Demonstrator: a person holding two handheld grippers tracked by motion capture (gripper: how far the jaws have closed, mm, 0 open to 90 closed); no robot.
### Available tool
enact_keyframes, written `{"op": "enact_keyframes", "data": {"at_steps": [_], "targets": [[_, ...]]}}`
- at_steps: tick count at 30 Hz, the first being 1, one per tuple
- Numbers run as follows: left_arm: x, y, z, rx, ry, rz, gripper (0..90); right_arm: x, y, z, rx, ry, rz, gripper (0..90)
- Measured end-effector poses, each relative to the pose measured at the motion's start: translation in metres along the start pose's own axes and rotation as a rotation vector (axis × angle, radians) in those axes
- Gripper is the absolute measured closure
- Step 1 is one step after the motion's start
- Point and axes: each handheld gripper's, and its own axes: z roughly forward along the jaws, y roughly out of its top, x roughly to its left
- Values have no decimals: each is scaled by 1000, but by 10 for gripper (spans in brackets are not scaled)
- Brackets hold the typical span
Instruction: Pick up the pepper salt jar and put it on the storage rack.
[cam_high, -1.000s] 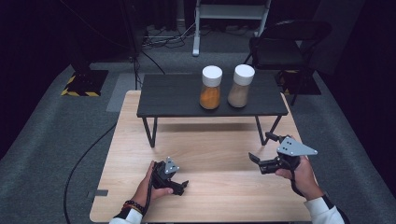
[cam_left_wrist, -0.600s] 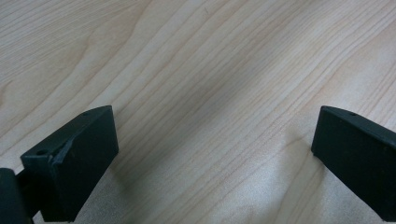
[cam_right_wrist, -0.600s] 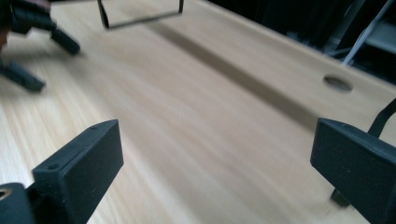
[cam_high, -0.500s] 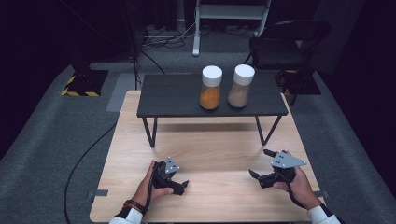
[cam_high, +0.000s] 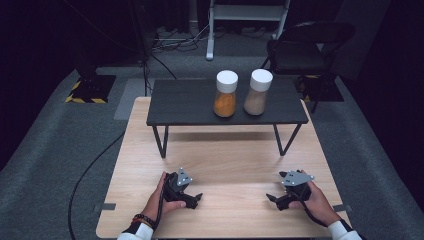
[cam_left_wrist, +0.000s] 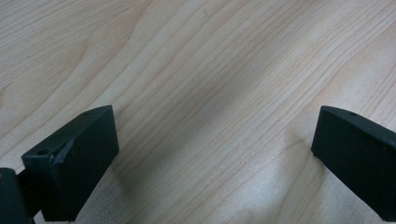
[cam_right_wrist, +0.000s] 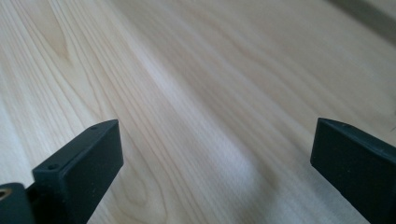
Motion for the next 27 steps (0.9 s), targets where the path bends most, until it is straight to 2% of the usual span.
{"op": "enact_keyframes", "data": {"at_steps": [1, 3, 7, 17, 27], "targets": [[0, 0, 0, 0, 0, 0, 6, 0, 1, 2, 22, 3, 4, 8], [0, 0, 0, 0, 0, 0, 6, -5, -3, 4, 12, 20, 53, 5], [-1, 0, 0, 1, 1, -2, 6, -10, -7, 5, 9, 36, 97, 2], [-1, -1, -1, 0, 2, -4, 7, -14, -8, 5, 15, 50, 134, 1], [0, 0, 0, 2, -3, -2, 4, -14, -8, 5, 16, 54, 135, 0]]}}
